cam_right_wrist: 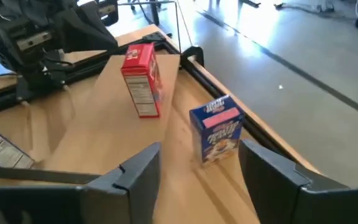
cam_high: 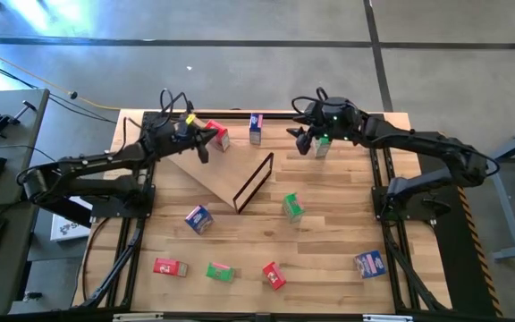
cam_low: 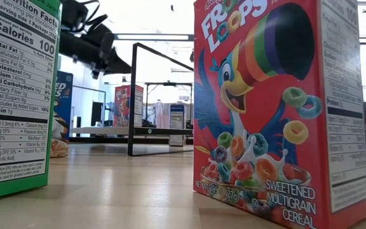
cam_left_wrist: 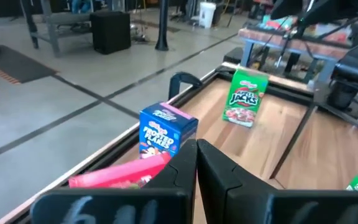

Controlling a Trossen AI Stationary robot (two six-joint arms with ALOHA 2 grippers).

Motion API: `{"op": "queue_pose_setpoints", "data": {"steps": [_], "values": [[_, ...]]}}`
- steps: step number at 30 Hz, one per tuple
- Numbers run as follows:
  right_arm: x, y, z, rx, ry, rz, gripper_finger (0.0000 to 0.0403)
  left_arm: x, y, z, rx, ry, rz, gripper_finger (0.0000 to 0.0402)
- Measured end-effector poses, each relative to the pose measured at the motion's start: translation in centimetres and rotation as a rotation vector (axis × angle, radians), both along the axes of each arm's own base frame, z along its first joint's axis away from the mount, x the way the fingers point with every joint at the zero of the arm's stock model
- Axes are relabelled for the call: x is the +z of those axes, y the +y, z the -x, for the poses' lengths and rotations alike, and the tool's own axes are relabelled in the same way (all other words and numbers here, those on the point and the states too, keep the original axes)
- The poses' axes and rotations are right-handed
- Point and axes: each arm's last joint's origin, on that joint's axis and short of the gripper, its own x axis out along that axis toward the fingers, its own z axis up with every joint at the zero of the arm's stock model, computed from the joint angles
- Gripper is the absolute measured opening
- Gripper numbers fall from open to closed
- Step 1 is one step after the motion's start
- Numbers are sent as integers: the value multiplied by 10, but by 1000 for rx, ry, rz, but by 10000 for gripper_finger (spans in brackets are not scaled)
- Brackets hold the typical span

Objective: Stack cereal on shelf
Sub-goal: Put the top green cereal on the shelf

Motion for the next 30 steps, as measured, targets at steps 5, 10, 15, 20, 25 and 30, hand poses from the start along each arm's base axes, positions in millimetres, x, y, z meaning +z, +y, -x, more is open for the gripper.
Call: {"op": "queue_pose_setpoints", "data": {"steps": [5,10,15,20,25,30], "values": [[-15,-4,-21,148,-27,-33,121,3,2,0,-67,4,4,5],[-36,-9,-38,239,-3,-58,40,8,10,5,-114,-81,35,5],[-37,-10,-40,238,-7,-55,3,0,9,7,-151,-69,72,5],[-37,-9,-38,238,2,-63,15,-3,7,7,-165,-45,90,5],[-36,-9,-36,216,16,-59,19,-7,4,6,-190,4,78,5],[-24,-5,-23,162,32,-34,19,-10,3,7,-191,26,96,5]]}}
